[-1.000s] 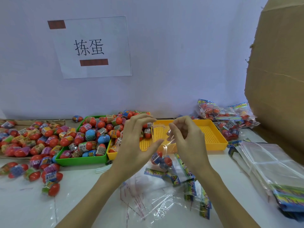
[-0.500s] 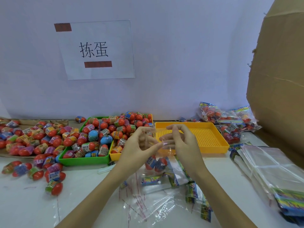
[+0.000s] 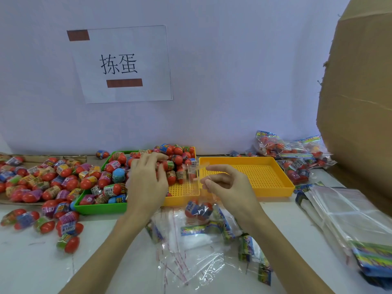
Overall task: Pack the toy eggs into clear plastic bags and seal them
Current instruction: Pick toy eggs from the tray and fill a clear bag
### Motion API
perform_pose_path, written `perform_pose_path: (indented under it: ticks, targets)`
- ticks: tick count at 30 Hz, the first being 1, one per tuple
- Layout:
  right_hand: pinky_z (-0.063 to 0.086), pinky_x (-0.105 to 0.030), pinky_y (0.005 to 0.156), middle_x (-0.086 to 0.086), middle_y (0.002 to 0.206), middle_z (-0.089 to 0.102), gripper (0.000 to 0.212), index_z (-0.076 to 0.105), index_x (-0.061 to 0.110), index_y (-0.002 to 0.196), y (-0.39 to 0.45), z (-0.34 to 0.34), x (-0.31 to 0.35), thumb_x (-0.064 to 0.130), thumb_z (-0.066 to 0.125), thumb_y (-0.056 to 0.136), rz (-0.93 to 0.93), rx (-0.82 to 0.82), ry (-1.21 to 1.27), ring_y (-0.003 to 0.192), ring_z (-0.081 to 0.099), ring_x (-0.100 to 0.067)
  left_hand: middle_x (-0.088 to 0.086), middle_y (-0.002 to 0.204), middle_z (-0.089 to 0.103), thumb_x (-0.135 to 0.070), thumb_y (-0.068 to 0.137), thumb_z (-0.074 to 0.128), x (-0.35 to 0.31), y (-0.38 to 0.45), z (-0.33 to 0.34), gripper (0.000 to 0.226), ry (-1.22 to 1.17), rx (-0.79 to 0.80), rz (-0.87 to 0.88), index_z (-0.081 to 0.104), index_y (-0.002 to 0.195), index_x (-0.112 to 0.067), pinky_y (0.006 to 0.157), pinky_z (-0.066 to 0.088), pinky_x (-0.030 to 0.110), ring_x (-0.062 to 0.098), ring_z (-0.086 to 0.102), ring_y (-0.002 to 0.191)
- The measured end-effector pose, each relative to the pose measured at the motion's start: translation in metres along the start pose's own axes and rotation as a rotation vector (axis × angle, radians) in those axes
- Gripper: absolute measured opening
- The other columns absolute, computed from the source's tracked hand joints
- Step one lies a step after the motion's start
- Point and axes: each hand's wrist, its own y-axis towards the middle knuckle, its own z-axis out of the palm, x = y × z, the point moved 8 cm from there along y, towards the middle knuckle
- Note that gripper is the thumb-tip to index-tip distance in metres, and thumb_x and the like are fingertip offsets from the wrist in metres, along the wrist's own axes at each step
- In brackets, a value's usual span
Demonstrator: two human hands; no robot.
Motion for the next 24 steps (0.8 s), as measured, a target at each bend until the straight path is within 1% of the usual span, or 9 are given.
perform_pose_path:
  ticks: [2, 4, 6, 13, 16, 17, 19, 21, 24]
  targets:
    - [0.062, -0.032, 0.089, 0.004, 0.093, 0.082, 0.026, 0.068, 0.02, 0.118, 0.0, 0.0, 0.003, 0.004, 0.071, 0.098, -0.028, 0.0, -0.036, 0.092, 0.078, -0.013, 0.006, 0.134, 0.06, -0.013, 0.099, 0.058, 0.014, 0.003, 0.007, 0.036, 0.382, 0.125, 0.002, 0.061, 0.135, -0.016, 0.109, 0.039, 0.044, 0.026, 0.045, 0.126]
    - [0.062, -0.037, 0.09, 0.006, 0.092, 0.082, 0.026, 0.067, 0.021, 0.118, -0.001, -0.001, 0.007, 0.003, 0.068, 0.099, -0.057, -0.015, -0.078, 0.09, 0.078, -0.013, 0.005, 0.14, 0.053, -0.02, 0.098, 0.057, 0.025, 0.001, 0.014, 0.05, 0.595, 0.241, -0.039, 0.049, 0.147, -0.018, 0.113, 0.032, 0.045, 0.029, 0.042, 0.131]
    - [0.063, -0.039, 0.088, 0.007, 0.091, 0.081, 0.026, 0.065, 0.021, 0.118, -0.001, -0.002, 0.01, 0.003, 0.067, 0.1, -0.098, -0.039, -0.142, 0.087, 0.078, -0.012, 0.005, 0.139, 0.052, -0.017, 0.097, 0.058, 0.029, 0.0, 0.016, 0.054, 0.609, 0.261, -0.04, 0.045, 0.15, -0.018, 0.111, 0.031, 0.044, 0.029, 0.043, 0.13]
    - [0.065, -0.036, 0.078, 0.011, 0.091, 0.079, 0.029, 0.061, 0.021, 0.126, -0.004, 0.0, 0.017, 0.004, 0.064, 0.102, -0.21, -0.081, -0.337, 0.081, 0.076, -0.005, 0.013, 0.127, 0.062, -0.019, 0.1, 0.065, 0.017, 0.004, 0.006, 0.042, 0.599, 0.098, 0.042, 0.057, 0.14, -0.011, 0.102, 0.038, 0.049, 0.035, 0.054, 0.116]
    - [0.066, -0.033, 0.07, 0.011, 0.091, 0.078, 0.031, 0.055, 0.027, 0.125, -0.006, 0.0, 0.022, 0.005, 0.062, 0.104, -0.247, -0.093, -0.384, 0.08, 0.075, -0.004, 0.015, 0.118, 0.066, -0.022, 0.1, 0.069, 0.001, 0.003, -0.002, 0.035, 0.395, -0.017, 0.138, 0.064, 0.131, -0.008, 0.096, 0.045, 0.05, 0.035, 0.06, 0.107]
    - [0.066, -0.032, 0.067, 0.01, 0.091, 0.078, 0.029, 0.054, 0.029, 0.123, -0.007, 0.001, 0.024, 0.007, 0.061, 0.105, -0.268, -0.095, -0.407, 0.08, 0.075, -0.003, 0.011, 0.116, 0.066, -0.025, 0.1, 0.07, -0.004, 0.003, -0.005, 0.033, 0.256, -0.038, 0.145, 0.065, 0.129, -0.009, 0.094, 0.049, 0.046, 0.03, 0.06, 0.104]
    - [0.065, -0.031, 0.064, 0.01, 0.093, 0.077, 0.024, 0.056, 0.032, 0.118, -0.009, 0.001, 0.027, 0.01, 0.057, 0.107, -0.3, -0.092, -0.459, 0.081, 0.074, -0.001, 0.002, 0.112, 0.065, -0.031, 0.101, 0.07, -0.011, 0.003, -0.009, 0.029, -0.097, -0.055, 0.109, 0.065, 0.125, -0.016, 0.086, 0.053, 0.028, 0.015, 0.063, 0.096]
    - [0.065, -0.03, 0.065, 0.01, 0.095, 0.076, 0.023, 0.06, 0.034, 0.116, -0.01, 0.003, 0.028, 0.013, 0.054, 0.109, -0.32, -0.074, -0.507, 0.083, 0.073, -0.001, -0.005, 0.106, 0.068, -0.037, 0.102, 0.068, -0.02, 0.001, -0.008, 0.023, -0.403, -0.023, 0.083, 0.065, 0.121, -0.026, 0.078, 0.055, 0.016, 0.01, 0.067, 0.092]
    - [0.064, -0.027, 0.071, 0.01, 0.098, 0.076, 0.028, 0.068, 0.033, 0.124, -0.011, 0.007, 0.029, 0.014, 0.052, 0.109, -0.33, -0.043, -0.534, 0.086, 0.072, 0.001, -0.004, 0.103, 0.073, -0.033, 0.104, 0.064, -0.035, -0.007, 0.006, 0.024, -0.7, 0.139, 0.085, 0.064, 0.126, -0.024, 0.079, 0.063, 0.028, 0.017, 0.075, 0.092]
